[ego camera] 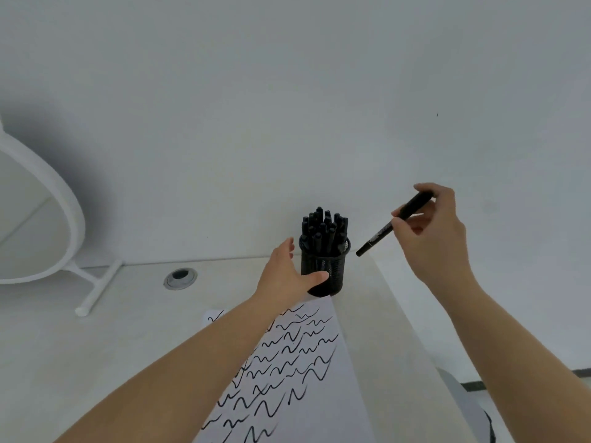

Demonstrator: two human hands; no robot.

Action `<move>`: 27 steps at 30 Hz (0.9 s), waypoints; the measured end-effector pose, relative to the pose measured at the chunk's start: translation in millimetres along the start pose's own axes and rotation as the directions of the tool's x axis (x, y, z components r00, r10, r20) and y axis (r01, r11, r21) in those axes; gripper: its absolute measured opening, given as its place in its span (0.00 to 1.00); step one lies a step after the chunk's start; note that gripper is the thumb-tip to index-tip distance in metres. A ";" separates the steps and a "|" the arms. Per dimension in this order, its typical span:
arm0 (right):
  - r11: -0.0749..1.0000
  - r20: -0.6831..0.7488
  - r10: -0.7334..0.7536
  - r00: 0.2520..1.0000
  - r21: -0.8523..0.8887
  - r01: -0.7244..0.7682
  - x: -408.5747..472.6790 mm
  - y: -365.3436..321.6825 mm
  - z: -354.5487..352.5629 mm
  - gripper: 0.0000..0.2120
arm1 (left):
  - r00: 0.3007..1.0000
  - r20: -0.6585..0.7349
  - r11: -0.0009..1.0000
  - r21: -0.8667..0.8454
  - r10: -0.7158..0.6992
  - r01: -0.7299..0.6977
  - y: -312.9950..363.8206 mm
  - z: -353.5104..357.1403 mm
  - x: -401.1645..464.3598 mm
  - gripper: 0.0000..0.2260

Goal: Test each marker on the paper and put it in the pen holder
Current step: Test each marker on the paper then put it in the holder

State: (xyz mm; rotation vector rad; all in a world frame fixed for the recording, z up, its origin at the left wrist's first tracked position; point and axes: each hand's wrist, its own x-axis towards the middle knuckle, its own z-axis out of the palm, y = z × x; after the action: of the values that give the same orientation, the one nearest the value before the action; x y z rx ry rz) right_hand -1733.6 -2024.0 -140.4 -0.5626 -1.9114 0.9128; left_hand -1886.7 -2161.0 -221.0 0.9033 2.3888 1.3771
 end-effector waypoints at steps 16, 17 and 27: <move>0.996 0.038 0.074 0.997 0.051 -0.076 13.6 41.8 56.9 0.13 | 0.989 -0.126 0.988 -0.121 0.080 -0.096 -12.2 37.3 25.8 0.42; 0.994 0.053 0.092 0.994 0.055 -0.095 13.3 43.2 59.4 0.11 | 0.988 -0.128 0.990 -0.105 0.081 -0.095 -12.6 37.0 26.3 0.42; 0.977 0.162 -0.007 0.987 -0.208 0.041 18.3 42.4 70.2 0.11 | 0.990 -0.117 0.995 -0.052 0.080 -0.087 -15.3 35.3 29.9 0.42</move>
State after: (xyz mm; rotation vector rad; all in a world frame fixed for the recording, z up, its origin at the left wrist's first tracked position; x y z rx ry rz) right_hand -1803.4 -2010.6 -185.3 -0.6036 -2.1730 0.7639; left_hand -1898.8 -2123.6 -249.7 0.9435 2.4057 1.5602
